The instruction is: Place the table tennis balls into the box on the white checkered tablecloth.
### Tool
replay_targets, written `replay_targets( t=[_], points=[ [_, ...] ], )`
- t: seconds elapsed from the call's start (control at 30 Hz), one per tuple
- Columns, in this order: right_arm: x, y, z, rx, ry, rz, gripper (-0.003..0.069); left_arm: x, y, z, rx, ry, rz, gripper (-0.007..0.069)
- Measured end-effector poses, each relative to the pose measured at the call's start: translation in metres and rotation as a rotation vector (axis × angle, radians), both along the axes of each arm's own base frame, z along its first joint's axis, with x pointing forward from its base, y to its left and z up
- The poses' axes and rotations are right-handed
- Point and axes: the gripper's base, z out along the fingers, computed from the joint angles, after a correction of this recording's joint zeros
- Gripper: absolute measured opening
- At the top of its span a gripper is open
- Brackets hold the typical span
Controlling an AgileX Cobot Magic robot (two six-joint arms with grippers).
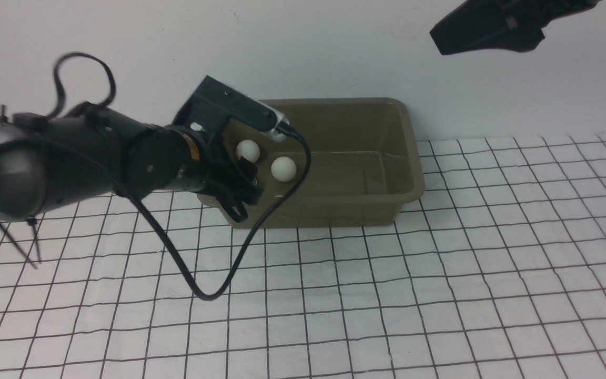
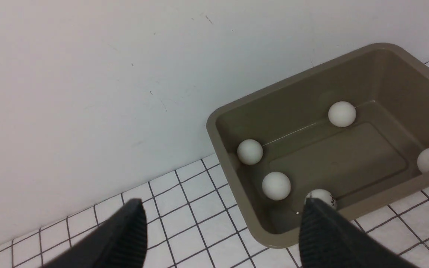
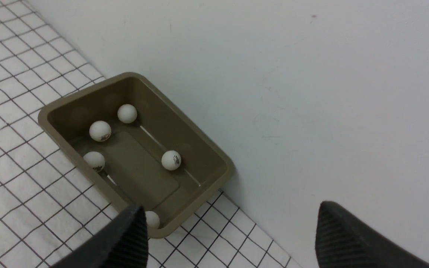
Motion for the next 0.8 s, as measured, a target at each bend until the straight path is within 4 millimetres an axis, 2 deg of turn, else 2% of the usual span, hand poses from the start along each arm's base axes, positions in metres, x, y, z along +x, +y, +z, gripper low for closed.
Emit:
replay_targets(
  t=[0.13, 0.4, 0.63, 0.8],
  points=[
    [-0.036, -0.013, -0.027, 0.020, -0.016, -0.046, 0.0547, 0.000, 0.000, 0.001, -0.004, -0.011, -0.003, 0.0492],
    [-0.086, -0.030, -0.128, 0.217, -0.091, -0.137, 0.0547, 0.001, -0.001, 0.002, -0.006, -0.029, -0.007, 0.0492],
    [-0.089, -0.033, -0.204, 0.336, -0.105, -0.185, 0.0547, 0.001, -0.001, 0.003, -0.007, -0.033, -0.008, 0.0492],
    [-0.079, -0.031, -0.227, 0.421, -0.160, -0.193, 0.0547, 0.001, -0.001, 0.003, -0.008, -0.034, -0.008, 0.0492]
  ],
)
